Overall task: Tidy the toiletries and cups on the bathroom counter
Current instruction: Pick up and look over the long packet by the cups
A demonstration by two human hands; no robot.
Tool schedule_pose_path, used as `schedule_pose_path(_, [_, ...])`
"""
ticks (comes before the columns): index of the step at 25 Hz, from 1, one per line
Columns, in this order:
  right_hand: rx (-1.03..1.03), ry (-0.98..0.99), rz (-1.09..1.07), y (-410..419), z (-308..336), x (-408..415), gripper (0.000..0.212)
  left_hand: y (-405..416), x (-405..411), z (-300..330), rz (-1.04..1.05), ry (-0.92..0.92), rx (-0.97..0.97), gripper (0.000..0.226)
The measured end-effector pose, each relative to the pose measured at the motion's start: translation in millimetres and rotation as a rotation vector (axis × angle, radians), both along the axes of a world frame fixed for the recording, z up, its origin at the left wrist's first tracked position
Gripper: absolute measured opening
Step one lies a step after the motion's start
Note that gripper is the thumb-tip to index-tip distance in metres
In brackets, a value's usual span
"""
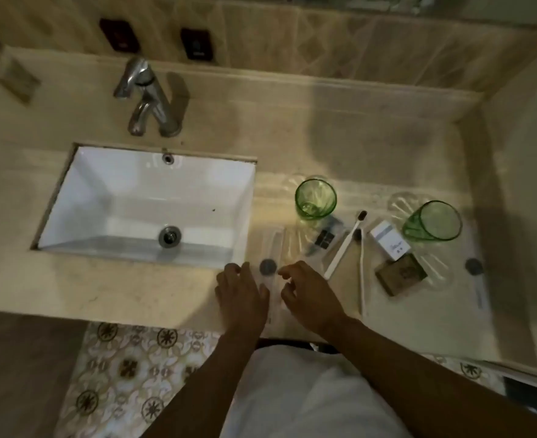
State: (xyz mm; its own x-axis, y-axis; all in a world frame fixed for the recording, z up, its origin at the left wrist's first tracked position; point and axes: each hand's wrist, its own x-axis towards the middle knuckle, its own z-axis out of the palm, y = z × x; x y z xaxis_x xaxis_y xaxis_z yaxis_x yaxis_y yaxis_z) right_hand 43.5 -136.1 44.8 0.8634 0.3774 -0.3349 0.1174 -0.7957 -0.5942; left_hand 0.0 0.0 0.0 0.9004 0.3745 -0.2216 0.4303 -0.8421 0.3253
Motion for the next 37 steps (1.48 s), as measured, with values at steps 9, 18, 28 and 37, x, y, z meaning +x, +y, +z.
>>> schedule_pose_path(9, [0.213,0.531,-0.366,33.2,-5.9,18.7,0.061,-1.7,6.7,5.3,0.134,0.068,-0.282,0.016])
schedule_pose_path(18, [0.193,0.609,-0.289,23.4,-12.2,22.6,0.024,-4.0,8.6,3.9,0.545,0.076,-0.652,0.028])
schedule_pose_path(28, [0.214,0.455,-0.050,-9.3,11.0,39.4,0.032,-0.4,27.7,51.0,0.779,-0.082,-1.246,0.016])
schedule_pose_path(37, [0.395,0.440,-0.353,-100.1,67.3,63.6,0.028,-57.4,104.2,95.1,0.501,-0.056,-1.264,0.029])
